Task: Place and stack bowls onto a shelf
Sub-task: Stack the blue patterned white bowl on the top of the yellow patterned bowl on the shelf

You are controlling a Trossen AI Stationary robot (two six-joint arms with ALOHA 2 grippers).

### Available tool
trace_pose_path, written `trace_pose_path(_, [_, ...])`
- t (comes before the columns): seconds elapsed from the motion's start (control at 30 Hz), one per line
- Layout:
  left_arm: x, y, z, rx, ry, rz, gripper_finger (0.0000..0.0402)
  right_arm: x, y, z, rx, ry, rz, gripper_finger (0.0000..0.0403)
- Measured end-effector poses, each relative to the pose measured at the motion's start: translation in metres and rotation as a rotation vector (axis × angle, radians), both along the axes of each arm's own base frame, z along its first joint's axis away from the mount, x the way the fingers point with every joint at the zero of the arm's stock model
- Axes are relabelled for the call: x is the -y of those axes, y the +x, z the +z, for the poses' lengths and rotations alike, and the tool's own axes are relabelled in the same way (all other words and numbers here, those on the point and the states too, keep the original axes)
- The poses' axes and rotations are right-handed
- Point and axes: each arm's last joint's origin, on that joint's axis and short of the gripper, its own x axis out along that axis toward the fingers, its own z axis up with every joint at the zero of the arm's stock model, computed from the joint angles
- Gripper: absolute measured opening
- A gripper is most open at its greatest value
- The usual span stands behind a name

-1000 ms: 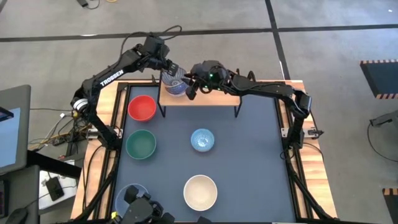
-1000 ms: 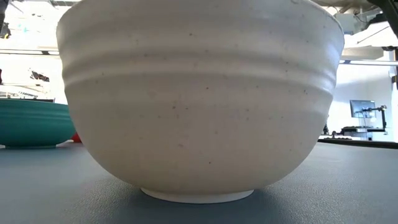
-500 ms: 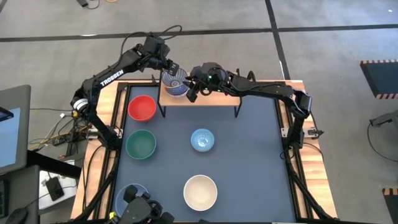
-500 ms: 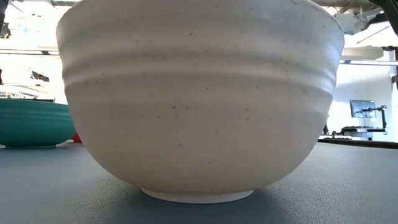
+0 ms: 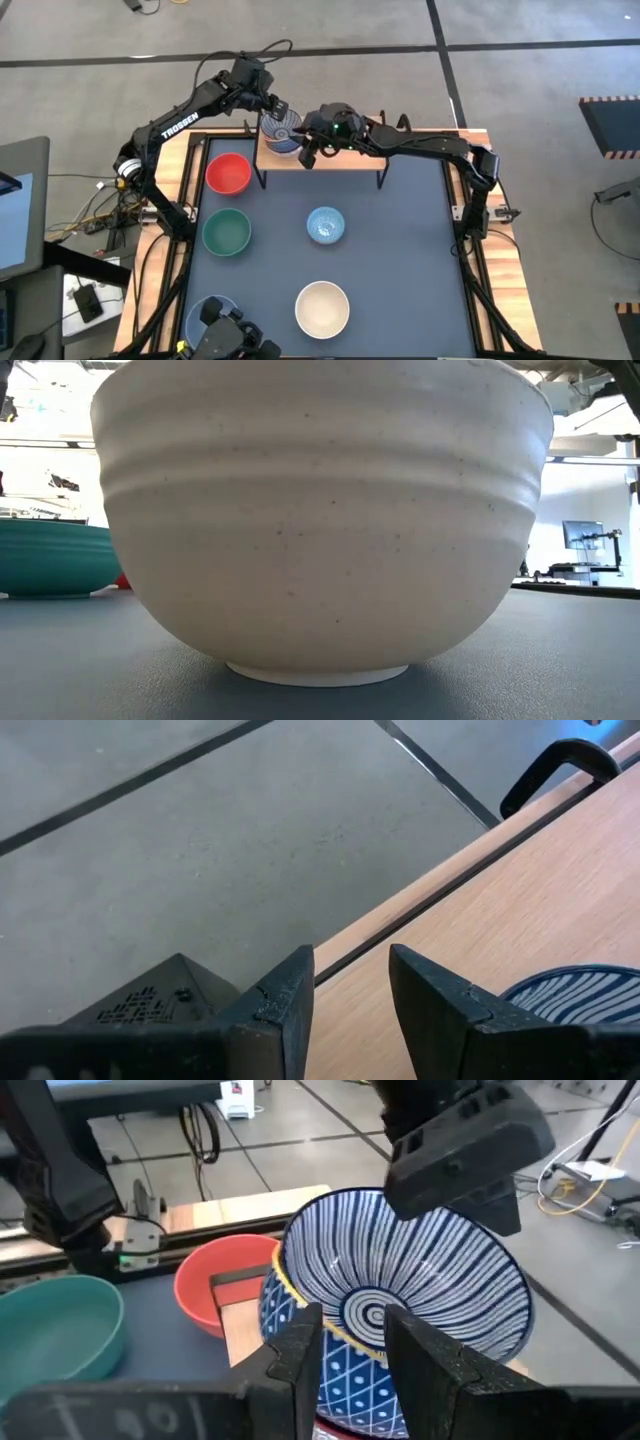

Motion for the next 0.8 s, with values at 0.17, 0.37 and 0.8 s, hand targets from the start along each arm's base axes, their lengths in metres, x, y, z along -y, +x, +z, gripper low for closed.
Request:
trace_pose_path(0.17, [0.0, 0.0, 0.0, 0.003, 0.003, 0.002, 0.0116, -0.002, -0.001, -0.003, -0.041, -0.02, 0.013, 0.0136])
trace_pose_path(0.37, [0.0, 0.0, 0.002, 0.01, 0.012, 0.005, 0.0116, -0.002, 0.004, -0.016, -0.101, -0.005, 0.017, 0.0136])
trace_pose_path(0.8, [0.002, -0.003, -0.001, -0.041, -0.008, 0.003, 0.0116, -0.017, 0.008, -0.019, -0.147, -0.048, 0.015, 0.0136])
